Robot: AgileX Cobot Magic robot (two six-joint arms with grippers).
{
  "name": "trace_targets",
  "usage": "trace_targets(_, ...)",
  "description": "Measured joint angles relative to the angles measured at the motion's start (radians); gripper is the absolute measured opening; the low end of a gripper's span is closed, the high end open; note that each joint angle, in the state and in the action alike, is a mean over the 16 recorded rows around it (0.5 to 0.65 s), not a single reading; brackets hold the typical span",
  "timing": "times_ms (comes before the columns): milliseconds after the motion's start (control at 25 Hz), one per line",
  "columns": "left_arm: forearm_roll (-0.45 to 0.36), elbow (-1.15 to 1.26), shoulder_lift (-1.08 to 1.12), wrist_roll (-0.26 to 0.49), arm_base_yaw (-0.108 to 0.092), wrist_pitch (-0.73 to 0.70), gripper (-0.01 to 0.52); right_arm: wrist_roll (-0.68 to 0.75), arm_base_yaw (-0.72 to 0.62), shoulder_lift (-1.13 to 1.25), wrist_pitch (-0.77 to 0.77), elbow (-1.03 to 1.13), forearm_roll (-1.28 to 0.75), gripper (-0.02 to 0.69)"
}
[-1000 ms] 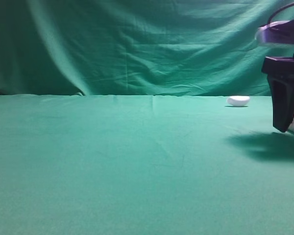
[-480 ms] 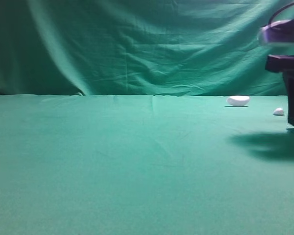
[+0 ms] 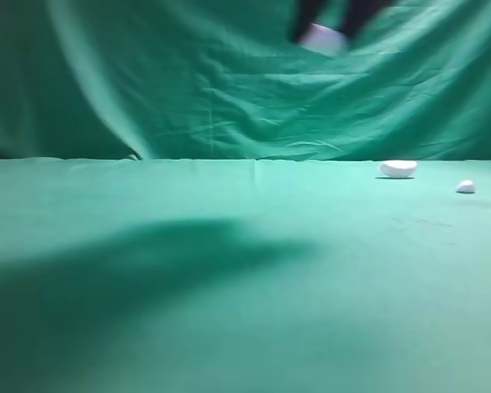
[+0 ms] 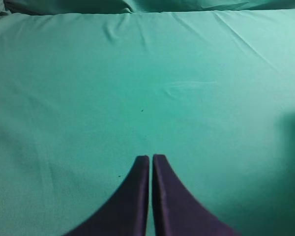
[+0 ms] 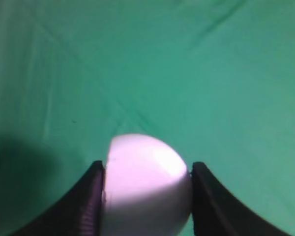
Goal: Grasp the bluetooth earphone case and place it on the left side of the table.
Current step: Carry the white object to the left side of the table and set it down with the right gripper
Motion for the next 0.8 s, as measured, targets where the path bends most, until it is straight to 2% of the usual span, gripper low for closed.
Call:
trace_targets(200,0.000,0.000,0.000,0.000,0.000,0.000,0.000,-0.024,0.107,0.151,-0.092,-0.092,0.004,0.331)
trace_targets(440,0.000,0.000,0.000,0.000,0.000,0.000,0.000,-0.052,0.168,0.272,-0.185,-0.140,0.005,0.335)
trace_targets(800,0.000,0.000,0.000,0.000,0.000,0.000,0.000,-0.065,0.192,0.318,-0.227,-0.154,0.005,0.444)
